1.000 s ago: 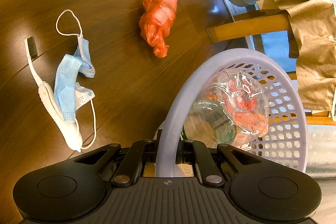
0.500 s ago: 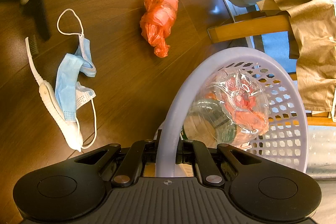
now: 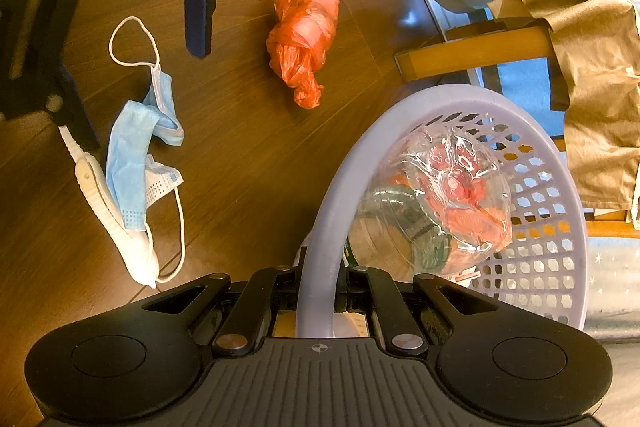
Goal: Collect trash
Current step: 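Move the left gripper to the blue face mask and grasp it, then lift the mask with the left gripper and release it into the wastebasket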
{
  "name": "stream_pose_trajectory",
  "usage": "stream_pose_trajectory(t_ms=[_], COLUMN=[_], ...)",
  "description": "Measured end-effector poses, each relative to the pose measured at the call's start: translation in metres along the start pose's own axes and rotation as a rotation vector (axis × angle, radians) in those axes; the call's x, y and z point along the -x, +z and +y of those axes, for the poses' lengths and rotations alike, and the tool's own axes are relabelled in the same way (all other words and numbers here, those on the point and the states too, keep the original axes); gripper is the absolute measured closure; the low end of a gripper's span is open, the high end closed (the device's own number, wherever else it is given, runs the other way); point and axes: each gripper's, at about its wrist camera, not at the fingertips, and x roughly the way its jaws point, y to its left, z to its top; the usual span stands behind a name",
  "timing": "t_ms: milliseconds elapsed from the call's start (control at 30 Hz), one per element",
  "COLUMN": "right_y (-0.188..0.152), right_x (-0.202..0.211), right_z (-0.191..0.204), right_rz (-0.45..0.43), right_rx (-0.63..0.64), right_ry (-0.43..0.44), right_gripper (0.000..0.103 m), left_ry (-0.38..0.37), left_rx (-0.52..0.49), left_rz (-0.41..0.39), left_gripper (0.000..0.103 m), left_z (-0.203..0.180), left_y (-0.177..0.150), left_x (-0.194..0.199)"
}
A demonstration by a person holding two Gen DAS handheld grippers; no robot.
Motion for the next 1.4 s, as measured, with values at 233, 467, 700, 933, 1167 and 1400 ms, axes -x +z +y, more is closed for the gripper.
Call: stream_pose_trajectory(t_ms=[233, 467, 700, 933, 1167, 1400], right_y=[0.0, 0.0, 0.0, 0.001, 0.001, 0.001], right_x=[0.0, -0.001, -0.001, -0.001, -0.001, -0.002], right_z=[0.0, 0.0, 0.001, 0.0, 0.0, 0.0], right_rz=[0.001, 0.001, 0.001, 0.002, 0.002, 0.002], right_rx=[-0.001, -0.002, -0.005, -0.011, -0.011, -0.01], right_ry=[0.0, 0.001, 0.002, 0.003, 0.003, 0.003], right_gripper=[0.1, 0.1, 0.1, 0.1, 0.1, 0.1], left_ry=[-0.036, -0.038, -0.041, -0.037, -0.018, 0.011], left_rx=[0.054, 0.088, 0.086, 0.084, 0.061, 0.056], left_rz=[0.036, 0.042, 0.047, 0.057, 0.081, 0.071], left_gripper=[0.04, 0.057, 0.069, 0.087, 0.091, 0.092], left_z=[0.007, 0.015, 0.017, 0.017, 0.019, 0.027], left_y=[-0.003, -0.006, -0.001, -0.004, -0.006, -0.005], left_x=[-0.018, -0.024, -0.031, -0.032, -0.022, 0.004])
